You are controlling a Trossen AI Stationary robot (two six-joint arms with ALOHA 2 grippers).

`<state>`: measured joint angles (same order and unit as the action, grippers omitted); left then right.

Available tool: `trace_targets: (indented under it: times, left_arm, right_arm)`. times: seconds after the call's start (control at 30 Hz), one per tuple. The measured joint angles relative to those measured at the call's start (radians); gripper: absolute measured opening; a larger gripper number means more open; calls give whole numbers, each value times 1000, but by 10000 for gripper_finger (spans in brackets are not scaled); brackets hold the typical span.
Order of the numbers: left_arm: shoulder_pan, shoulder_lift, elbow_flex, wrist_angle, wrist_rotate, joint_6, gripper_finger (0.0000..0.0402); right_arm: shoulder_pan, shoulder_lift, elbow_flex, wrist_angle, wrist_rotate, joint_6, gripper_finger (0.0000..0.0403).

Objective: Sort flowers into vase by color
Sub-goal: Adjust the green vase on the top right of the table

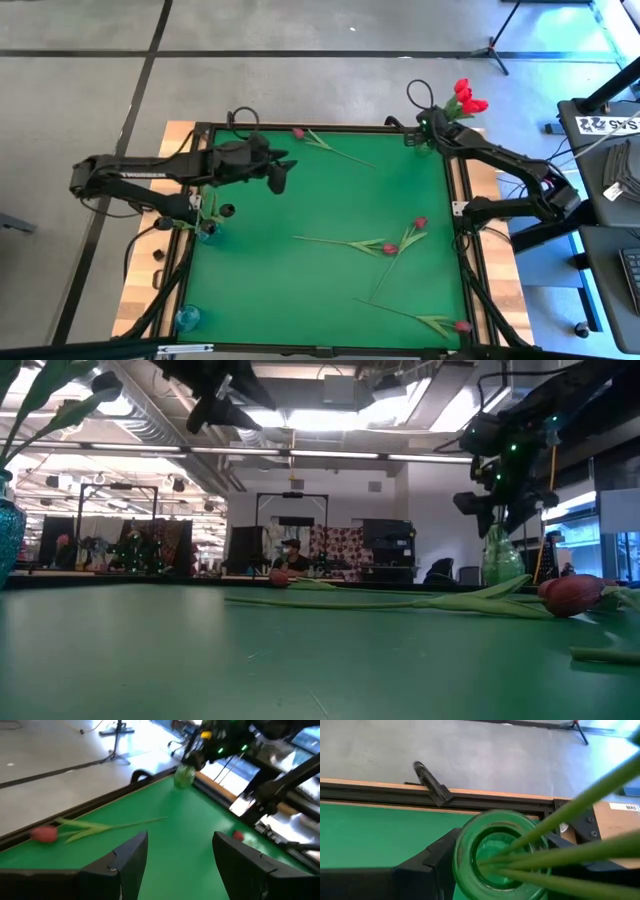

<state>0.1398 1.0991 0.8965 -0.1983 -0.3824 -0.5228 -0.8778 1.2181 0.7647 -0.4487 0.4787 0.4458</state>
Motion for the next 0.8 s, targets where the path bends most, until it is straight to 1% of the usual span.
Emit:
trace_targets:
  times: [0.17,0.4,0.57,0.8]
  left_arm:
    - [-3,-42,-6,-43,-36,6,218]
    - [-2,-49,-6,-41,-57,68,218]
    - [-6,-48,-6,-41,-54,96,218]
    - [-25,-48,-6,-59,-48,113,218]
  right_arm:
    - [0,37,0,12,-26,22,220]
    - [0,41,1,11,-36,30,220]
    - [-1,41,2,9,-62,45,220]
    - [-1,41,2,4,-64,46,220]
